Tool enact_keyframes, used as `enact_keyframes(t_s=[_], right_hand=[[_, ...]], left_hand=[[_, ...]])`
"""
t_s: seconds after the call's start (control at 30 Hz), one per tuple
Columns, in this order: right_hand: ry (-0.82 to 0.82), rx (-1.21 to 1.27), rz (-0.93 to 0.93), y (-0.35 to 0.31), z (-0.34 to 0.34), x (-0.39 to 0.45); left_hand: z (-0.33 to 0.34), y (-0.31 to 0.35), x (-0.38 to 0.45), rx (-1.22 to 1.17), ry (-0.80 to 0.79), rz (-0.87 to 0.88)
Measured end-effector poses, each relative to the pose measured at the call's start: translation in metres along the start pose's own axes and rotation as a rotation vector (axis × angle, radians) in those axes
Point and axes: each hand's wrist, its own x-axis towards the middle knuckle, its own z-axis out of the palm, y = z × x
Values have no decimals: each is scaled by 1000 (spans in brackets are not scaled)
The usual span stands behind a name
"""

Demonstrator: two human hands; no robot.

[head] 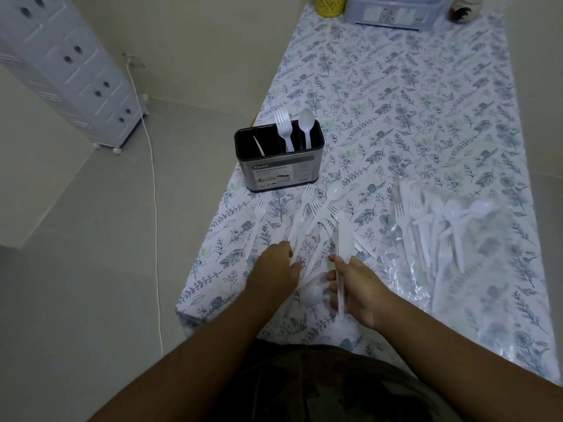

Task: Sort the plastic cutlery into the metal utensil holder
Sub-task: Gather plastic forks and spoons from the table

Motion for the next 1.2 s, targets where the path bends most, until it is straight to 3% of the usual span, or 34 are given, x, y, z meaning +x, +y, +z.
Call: enact_keyframes(t_s=[0.27,0.47,0.6,0.7,0.9,1.03,1.2], right_hand=[[-9,-23,32,-2,-5,0],[2,64,3,-2,1,1],[-135,98,-8,1,5,2],[-161,74,-12,4,10,3],[-51,-33,-13,6,7,2],[77,44,-5,5,-4,5],[107,175,54,-1,-16,5]], left_hand=[[7,-2,2,157,-51,-25],[-6,14,-19,-80,-50,-3],[-5,25,-36,-184,-133,138],[-7,21,-33,-105,-156,298],[-14,-20,-17,6,137,-22],[-11,-39,-7,127,45,-192],[-7,-36,-9,44,86,-195]])
